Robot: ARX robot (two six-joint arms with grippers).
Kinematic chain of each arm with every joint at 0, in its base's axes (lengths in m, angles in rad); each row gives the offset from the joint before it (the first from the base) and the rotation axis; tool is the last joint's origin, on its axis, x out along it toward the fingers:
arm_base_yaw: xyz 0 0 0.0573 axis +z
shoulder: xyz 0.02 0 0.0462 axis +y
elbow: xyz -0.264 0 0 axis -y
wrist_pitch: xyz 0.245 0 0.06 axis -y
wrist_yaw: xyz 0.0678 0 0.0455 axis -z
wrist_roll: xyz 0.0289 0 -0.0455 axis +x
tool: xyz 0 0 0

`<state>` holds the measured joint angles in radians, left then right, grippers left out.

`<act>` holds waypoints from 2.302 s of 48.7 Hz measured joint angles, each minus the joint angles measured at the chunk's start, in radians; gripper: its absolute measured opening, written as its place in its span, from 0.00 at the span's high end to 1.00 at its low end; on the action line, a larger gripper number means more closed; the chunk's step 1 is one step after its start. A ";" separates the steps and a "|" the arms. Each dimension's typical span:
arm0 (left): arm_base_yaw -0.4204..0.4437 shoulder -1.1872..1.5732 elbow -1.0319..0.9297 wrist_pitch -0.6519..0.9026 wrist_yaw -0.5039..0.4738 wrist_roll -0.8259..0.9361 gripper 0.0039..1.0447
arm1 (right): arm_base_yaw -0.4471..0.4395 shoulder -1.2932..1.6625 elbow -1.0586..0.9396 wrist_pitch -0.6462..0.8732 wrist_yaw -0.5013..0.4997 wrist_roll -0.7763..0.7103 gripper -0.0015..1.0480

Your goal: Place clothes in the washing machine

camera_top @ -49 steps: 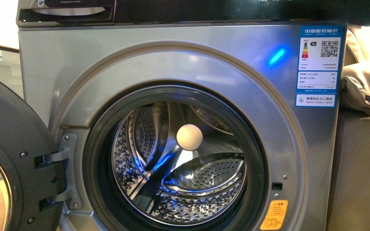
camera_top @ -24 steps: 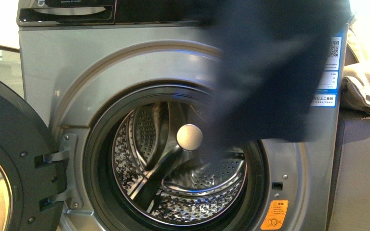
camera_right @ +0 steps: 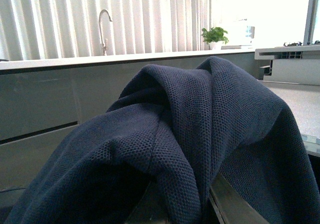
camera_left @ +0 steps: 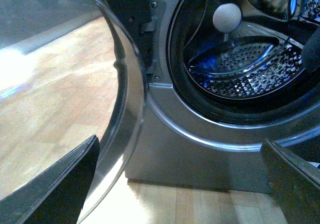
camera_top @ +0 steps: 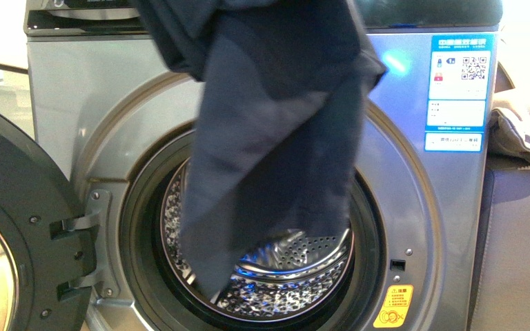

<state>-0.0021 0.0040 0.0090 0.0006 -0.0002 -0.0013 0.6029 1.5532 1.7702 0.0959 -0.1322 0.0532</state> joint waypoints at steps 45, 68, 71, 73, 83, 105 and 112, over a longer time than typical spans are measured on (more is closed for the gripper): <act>0.000 0.000 0.000 0.000 0.000 0.000 0.06 | 0.000 -0.008 -0.019 0.008 0.000 0.003 0.94; 0.057 0.008 -0.001 0.070 0.179 -0.074 0.06 | 0.000 -0.008 -0.019 0.008 0.000 0.003 0.94; 0.096 0.017 0.000 0.113 0.312 -0.126 0.06 | 0.000 -0.008 -0.019 0.008 0.000 0.003 0.94; 0.111 0.029 0.001 0.124 0.342 -0.151 0.06 | 0.000 -0.008 -0.020 0.008 0.000 0.003 0.94; 0.162 0.106 0.055 0.179 0.427 -0.199 0.06 | 0.000 -0.009 -0.021 0.008 0.000 0.003 0.94; 0.121 0.465 0.451 0.389 0.558 -0.153 0.06 | 0.000 -0.009 -0.021 0.009 0.000 0.003 0.94; 0.116 0.618 0.597 0.451 0.581 -0.137 0.06 | 0.000 -0.009 -0.021 0.009 0.000 0.003 0.94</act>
<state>0.1135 0.6216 0.6060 0.4515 0.5804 -0.1379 0.6029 1.5444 1.7493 0.1047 -0.1322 0.0563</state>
